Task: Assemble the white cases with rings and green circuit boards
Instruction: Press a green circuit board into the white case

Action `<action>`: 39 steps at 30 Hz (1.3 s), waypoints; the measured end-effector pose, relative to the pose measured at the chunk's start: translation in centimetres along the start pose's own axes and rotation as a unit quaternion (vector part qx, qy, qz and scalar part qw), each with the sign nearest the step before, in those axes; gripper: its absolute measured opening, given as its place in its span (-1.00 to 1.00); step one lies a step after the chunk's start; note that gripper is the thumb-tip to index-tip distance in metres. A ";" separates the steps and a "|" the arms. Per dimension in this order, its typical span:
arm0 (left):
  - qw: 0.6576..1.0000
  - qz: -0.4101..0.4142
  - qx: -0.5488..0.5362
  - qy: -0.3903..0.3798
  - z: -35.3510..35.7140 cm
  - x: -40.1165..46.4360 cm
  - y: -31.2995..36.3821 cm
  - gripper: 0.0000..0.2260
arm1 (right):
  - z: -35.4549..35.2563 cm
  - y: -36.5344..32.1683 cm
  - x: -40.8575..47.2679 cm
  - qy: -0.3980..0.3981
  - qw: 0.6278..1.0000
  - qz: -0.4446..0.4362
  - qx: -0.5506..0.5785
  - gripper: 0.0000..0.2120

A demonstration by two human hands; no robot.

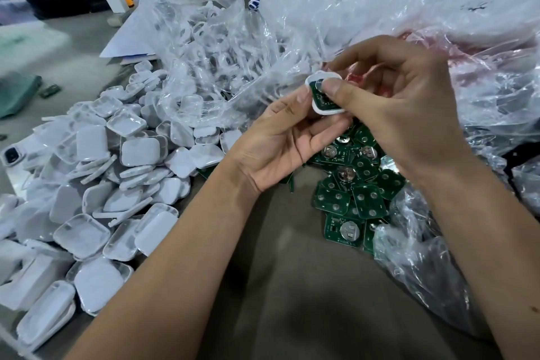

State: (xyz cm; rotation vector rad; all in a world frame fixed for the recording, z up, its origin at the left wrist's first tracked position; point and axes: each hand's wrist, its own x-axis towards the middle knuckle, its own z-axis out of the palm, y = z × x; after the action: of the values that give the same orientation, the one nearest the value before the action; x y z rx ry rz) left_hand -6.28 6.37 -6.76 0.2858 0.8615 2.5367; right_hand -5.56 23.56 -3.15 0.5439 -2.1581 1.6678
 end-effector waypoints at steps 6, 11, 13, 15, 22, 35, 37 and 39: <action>0.998 -0.024 -0.007 -0.055 -0.4 -0.4 0.4 -0.72 | -1.0 -0.8 0.3 -0.054 0.992 -0.086 -0.076 -0.84; 0.998 -0.034 0.004 -0.051 -0.4 -0.4 0.5 -0.70 | -1.2 -0.9 0.2 -0.081 0.987 -0.101 -0.095 -0.78; 0.998 -0.032 0.002 -0.046 -0.4 -0.4 0.5 -0.68 | -1.3 -0.9 0.3 -0.087 0.984 -0.110 -0.105 -0.76; 0.998 -0.032 -0.003 -0.046 -0.4 -0.5 0.5 -0.67 | -1.3 -0.8 0.3 -0.085 0.983 -0.116 -0.113 -0.75; 0.999 -0.043 -0.008 -0.029 -0.3 -0.4 0.4 -0.60 | -1.2 -0.7 0.3 -0.083 0.982 -0.124 -0.113 -0.80; 0.999 -0.045 -0.013 -0.018 -0.2 -0.5 0.3 -0.53 | -1.3 -0.8 0.2 -0.107 0.985 -0.107 -0.086 -0.82; 0.999 -0.043 -0.014 -0.011 -0.2 -0.5 0.3 -0.49 | -1.2 -0.7 0.2 -0.109 0.983 -0.109 -0.094 -0.82; 0.999 -0.041 -0.011 -0.008 -0.2 -0.5 0.2 -0.46 | -1.1 -0.7 0.1 -0.110 0.982 -0.113 -0.103 -0.82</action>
State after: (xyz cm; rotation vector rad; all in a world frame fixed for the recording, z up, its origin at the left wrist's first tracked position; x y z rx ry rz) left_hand -6.00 5.89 -6.78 0.2569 0.8219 2.4636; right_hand -5.27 24.48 -2.26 0.9109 -2.2860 1.2996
